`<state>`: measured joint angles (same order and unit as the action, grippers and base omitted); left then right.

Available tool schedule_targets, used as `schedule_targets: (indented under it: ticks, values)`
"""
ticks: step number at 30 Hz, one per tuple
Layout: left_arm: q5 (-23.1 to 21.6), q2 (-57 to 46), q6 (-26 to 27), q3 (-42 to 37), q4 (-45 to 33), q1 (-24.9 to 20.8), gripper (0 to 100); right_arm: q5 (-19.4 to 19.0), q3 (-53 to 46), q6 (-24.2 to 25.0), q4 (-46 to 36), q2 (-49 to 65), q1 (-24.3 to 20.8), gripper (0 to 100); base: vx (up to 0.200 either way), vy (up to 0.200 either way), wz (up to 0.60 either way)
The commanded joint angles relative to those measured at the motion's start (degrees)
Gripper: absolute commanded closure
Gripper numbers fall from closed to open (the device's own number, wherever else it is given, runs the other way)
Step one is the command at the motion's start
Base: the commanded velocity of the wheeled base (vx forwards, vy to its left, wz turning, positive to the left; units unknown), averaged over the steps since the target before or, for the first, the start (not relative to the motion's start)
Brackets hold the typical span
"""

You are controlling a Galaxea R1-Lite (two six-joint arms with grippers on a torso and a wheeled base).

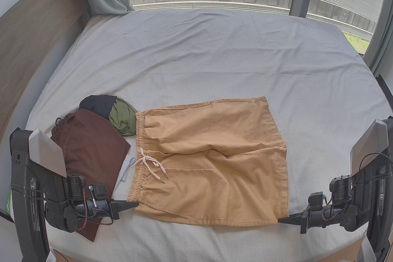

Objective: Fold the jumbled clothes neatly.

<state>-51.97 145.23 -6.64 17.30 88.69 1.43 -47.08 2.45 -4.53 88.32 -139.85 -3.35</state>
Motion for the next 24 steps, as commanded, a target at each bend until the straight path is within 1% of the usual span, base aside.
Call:
schedule_targets:
  ticks: [1, 8, 11, 13, 16, 21, 24]
  values:
    - [-1.2, -0.3, 0.1, -0.2, 0.1, 0.8, 100, 0.0, -1.9, -0.8, -0.1, 0.1, -0.1, 100, 0.0, 0.0, 0.0]
    - [-2.7, -2.8, -0.1, -2.4, 0.0, 1.6, 100, 0.0, -2.5, -2.0, -0.2, 0.0, 0.2, 100, 0.0, 0.0, 0.0]
    - [-4.5, -3.3, 0.0, -3.3, 0.0, 1.9, 100, -0.1, -2.5, -2.3, -0.3, 0.1, 0.3, 100, 0.0, 0.0, 0.0]
    - [-6.0, -3.6, 0.3, -4.5, 0.0, 2.9, 100, -0.1, -2.5, -3.6, -1.5, 0.9, 0.5, 100, 0.0, 0.0, 0.0]
    - [-6.8, -4.2, 1.7, -5.2, 0.0, 3.1, 100, -0.2, -2.5, -5.5, -3.8, 3.0, 1.9, 100, 0.0, 0.0, 0.0]
    - [-7.2, -4.2, 2.6, -6.8, 0.0, 3.1, 100, -0.2, -2.5, -7.0, -6.1, 4.6, 1.9, 100, 0.0, 0.0, 0.0]
    - [-7.7, -4.2, 4.2, -8.4, 0.0, 3.1, 100, -0.2, -2.5, -7.7, -6.7, 4.6, 1.9, 100, 0.0, 0.0, 0.0]
